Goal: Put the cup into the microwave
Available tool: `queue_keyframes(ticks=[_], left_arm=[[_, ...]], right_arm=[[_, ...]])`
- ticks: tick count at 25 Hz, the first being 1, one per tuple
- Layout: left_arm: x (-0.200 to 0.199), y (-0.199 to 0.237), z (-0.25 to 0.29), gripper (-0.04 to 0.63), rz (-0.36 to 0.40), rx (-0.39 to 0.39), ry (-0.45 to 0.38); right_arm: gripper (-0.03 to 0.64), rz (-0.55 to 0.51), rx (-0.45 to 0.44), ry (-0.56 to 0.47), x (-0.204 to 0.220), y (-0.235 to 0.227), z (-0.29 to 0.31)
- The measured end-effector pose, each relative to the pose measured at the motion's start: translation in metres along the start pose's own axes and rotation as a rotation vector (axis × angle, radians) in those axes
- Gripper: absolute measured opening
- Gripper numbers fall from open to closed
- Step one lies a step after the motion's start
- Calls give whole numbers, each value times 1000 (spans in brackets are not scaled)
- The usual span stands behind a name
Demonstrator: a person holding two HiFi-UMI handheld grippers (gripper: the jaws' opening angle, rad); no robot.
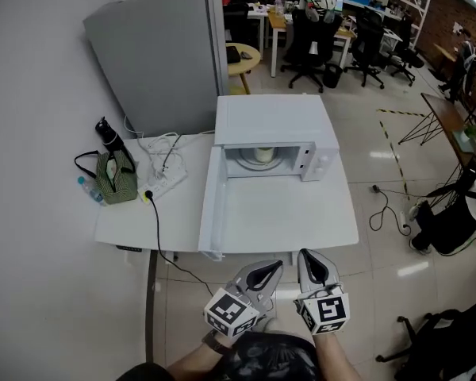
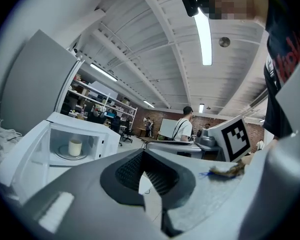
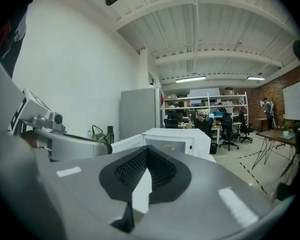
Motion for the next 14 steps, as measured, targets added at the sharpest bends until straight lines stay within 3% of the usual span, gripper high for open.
queue_keyframes(ticks=[8, 14], left_arm=[[24, -107, 15, 3, 85, -50, 81], [45, -142, 15, 3, 96, -54, 102]], right_arm=[[5, 52, -5, -54, 12, -29, -101], [5, 97, 3, -67, 30, -38, -139]])
Point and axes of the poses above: the fingertips, and each gripper's own axes: z forward along the fingers, y to its left, x out of its underside, the point moved 4 cm from there along -z, backward along the fingers, and after that the axes turned 2 degrees about -z, right-handed, at the moved point
